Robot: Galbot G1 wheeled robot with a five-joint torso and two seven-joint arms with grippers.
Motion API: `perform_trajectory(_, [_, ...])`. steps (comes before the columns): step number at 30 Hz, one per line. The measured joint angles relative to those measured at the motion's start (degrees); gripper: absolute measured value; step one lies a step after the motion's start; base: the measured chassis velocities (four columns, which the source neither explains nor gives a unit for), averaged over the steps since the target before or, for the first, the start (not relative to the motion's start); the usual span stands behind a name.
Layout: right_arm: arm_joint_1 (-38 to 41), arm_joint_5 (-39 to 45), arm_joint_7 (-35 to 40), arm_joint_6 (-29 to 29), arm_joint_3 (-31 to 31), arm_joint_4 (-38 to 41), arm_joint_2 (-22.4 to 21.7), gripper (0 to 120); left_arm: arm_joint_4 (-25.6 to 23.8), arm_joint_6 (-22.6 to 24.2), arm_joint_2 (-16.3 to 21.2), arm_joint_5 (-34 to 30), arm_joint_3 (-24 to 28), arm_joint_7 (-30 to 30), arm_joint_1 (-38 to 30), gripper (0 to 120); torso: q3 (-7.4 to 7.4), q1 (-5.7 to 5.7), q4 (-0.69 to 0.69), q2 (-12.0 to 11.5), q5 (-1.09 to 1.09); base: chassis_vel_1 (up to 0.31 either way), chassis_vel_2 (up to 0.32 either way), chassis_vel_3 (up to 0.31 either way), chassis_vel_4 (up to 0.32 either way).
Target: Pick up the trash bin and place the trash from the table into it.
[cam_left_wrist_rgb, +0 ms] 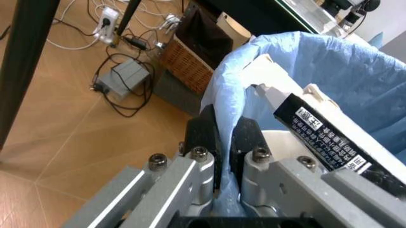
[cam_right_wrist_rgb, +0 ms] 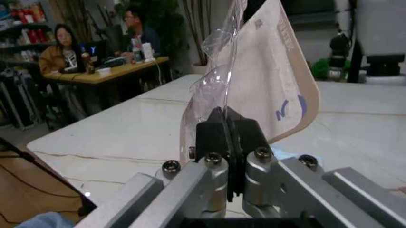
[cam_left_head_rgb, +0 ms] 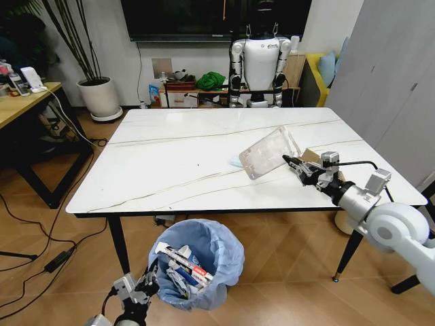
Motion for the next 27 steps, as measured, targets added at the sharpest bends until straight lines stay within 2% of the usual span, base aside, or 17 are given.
perform_trajectory(6, [-4.6,-5.1,-4.0,2.6,3.6,5.0,-0.8,0,-0.7,0.0,0.4,-0.5,-0.3,-0.8,0.3,0,0.0,0.0,0.0,0.0,0.0,0.0,0.0,0.0,0.0])
perform_trajectory(13, [-7.0,-10.7,-6.4,5.3,3.3,7.2,-1.2,0,-1.0,1.8,0.7,-2.3,-0.2,-4.9,0.3,0,0.0,0.0,0.01,0.0,-0.01,0.0,0.0,0.0,0.0])
perform_trajectory(17, [-10.7,-17.0,-8.0,7.9,2.4,7.9,-1.6,0,-0.5,3.1,0.2,-2.3,0.3,-7.1,0.3,0,0.0,0.0,0.01,0.0,0.0,0.0,0.0,0.0,0.0])
perform_trajectory(22, [-13.4,-21.4,-9.1,9.6,1.5,8.8,-1.6,0,-0.2,3.2,-0.3,-2.1,0.9,-7.3,-0.3,0,0.0,0.01,0.0,0.0,0.0,0.0,0.0,0.0,0.0])
perform_trajectory(27, [-13.3,-21.5,-9.4,10.4,1.1,10.4,-2.1,0,0.2,3.2,-0.3,-1.7,1.6,-6.7,-0.8,0,0.0,0.02,0.01,0.0,0.0,0.0,0.0,0.0,0.0])
